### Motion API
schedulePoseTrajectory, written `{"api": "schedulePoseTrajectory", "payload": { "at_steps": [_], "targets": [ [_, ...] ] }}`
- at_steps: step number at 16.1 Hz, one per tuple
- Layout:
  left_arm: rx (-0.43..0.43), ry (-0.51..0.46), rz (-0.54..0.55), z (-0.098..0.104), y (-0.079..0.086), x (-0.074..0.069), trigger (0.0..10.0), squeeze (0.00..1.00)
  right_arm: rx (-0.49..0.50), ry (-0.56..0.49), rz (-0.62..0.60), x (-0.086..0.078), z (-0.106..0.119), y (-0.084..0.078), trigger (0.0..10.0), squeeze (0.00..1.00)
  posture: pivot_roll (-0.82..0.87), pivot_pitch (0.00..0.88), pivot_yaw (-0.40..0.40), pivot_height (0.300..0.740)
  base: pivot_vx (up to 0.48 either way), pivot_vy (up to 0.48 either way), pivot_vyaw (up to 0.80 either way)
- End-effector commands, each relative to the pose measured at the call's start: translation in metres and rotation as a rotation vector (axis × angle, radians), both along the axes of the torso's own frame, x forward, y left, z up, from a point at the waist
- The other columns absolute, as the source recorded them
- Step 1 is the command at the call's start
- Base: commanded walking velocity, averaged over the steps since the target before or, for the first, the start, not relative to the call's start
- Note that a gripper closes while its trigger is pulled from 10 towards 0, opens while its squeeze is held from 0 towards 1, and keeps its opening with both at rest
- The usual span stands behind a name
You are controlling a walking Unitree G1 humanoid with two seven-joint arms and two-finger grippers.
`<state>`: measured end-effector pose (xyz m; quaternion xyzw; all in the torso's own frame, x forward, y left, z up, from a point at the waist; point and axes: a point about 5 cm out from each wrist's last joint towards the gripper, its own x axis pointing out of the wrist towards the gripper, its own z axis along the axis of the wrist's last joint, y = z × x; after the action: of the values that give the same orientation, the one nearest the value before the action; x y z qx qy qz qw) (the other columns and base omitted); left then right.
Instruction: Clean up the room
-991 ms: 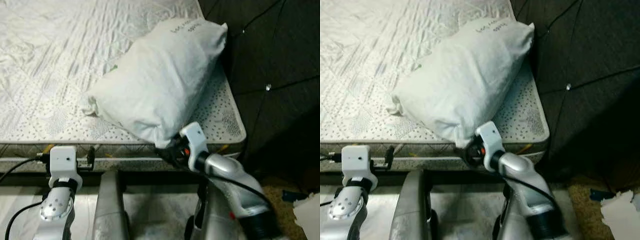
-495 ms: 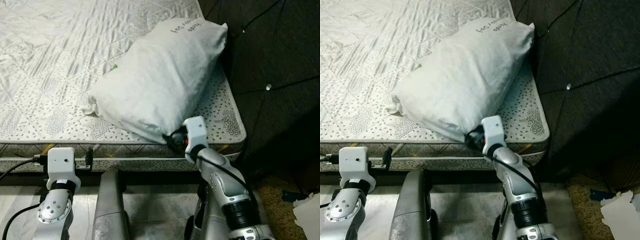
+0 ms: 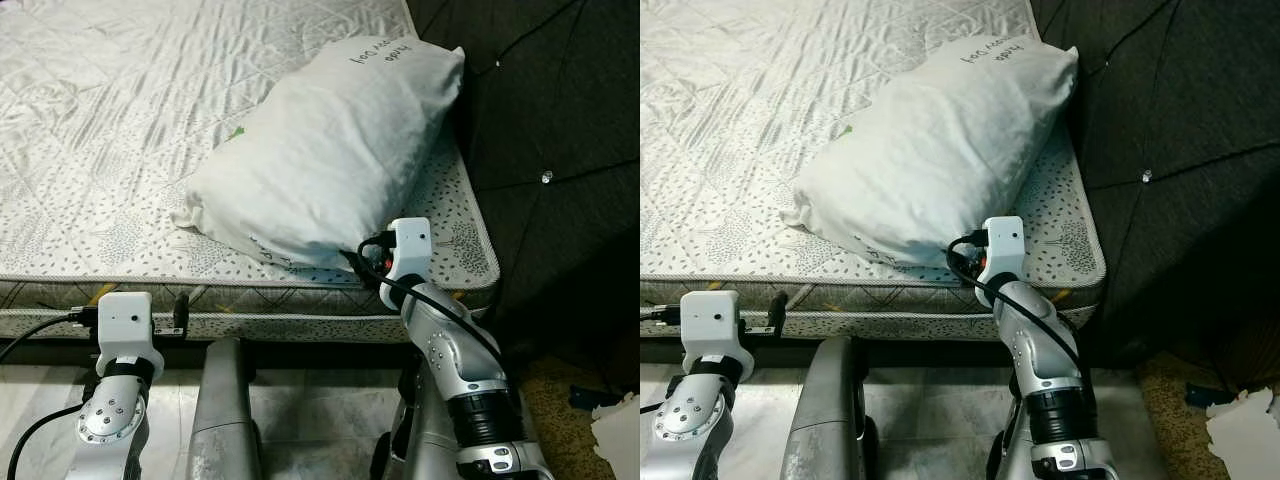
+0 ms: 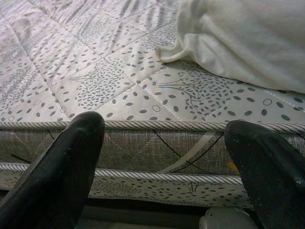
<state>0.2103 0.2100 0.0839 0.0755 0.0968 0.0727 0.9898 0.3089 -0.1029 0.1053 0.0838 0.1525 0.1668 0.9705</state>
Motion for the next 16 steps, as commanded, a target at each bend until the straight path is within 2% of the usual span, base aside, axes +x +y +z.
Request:
{"api": "schedulePoseTrajectory", "payload": {
  "at_steps": [1,6,16],
  "targets": [
    [0.007,0.008,0.006,-0.002,-0.0004,0.0002,10.0,0.0,0.041,-0.067,0.024,0.0033,0.015,-0.0003,0.0,0.0,0.15,0.115,0.008,0.532,0.0,0.0,0.0],
    [0.002,0.001,0.002,-0.0026,-0.0034,0.0036,10.0,0.0,0.093,-0.089,0.069,-0.0007,0.0184,0.0018,0.0,0.0,0.15,0.106,0.002,0.532,0.0,0.0,0.0],
    [0.002,-0.009,-0.012,-0.0014,-0.0055,0.0077,10.0,0.0,0.106,-0.091,0.059,-0.0018,0.0163,0.0037,0.0,0.0,0.14,0.104,0.007,0.532,0.0,0.0,0.0]
  ]
}}
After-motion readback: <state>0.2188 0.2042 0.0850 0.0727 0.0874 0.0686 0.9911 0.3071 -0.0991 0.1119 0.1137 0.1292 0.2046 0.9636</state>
